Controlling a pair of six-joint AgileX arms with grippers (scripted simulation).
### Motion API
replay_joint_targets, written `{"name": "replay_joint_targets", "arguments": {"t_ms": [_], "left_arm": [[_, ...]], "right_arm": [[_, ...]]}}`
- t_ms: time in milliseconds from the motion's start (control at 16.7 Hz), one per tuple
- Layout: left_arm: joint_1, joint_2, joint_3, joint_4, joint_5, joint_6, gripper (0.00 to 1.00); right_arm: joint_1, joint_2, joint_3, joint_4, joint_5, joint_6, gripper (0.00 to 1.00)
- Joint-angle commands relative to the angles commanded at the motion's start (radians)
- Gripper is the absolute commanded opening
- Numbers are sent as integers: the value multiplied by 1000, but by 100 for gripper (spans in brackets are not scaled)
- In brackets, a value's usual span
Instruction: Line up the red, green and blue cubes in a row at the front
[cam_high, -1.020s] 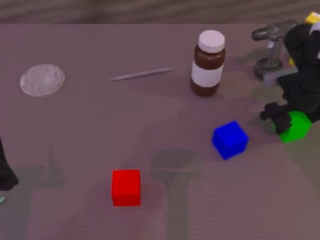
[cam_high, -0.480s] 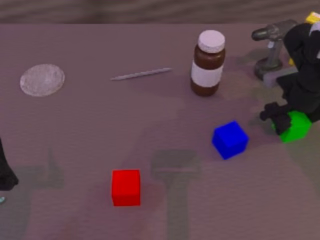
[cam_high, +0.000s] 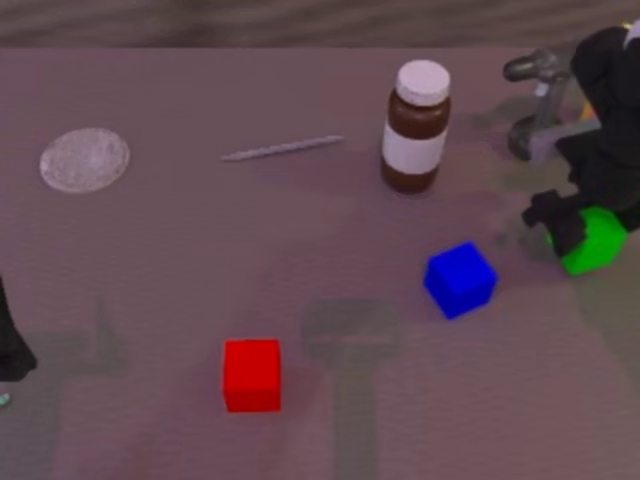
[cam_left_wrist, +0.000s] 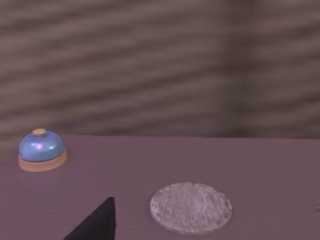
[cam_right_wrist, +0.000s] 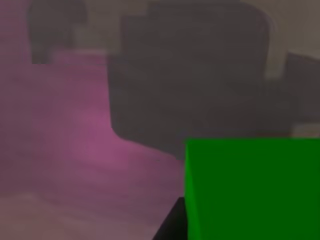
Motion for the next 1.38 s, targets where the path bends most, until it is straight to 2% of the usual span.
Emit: {"name": "replay_joint_targets", "arguments": {"t_ms": [240, 600, 780, 1020, 1380], "left_arm": [[0, 0, 0, 0, 0, 0, 100], [0, 0, 0, 0, 0, 0, 100], [0, 0, 0, 0, 0, 0, 100], [0, 0, 0, 0, 0, 0, 100], [0, 0, 0, 0, 0, 0, 100]], "right_arm": [[3, -56, 80, -143, 1, 1, 0], [0, -63, 87, -155, 1, 4, 0], [58, -56, 98, -164, 1, 68, 0], [223, -56, 106, -182, 0, 300, 0], [538, -83, 88, -208, -2, 812, 0]]}}
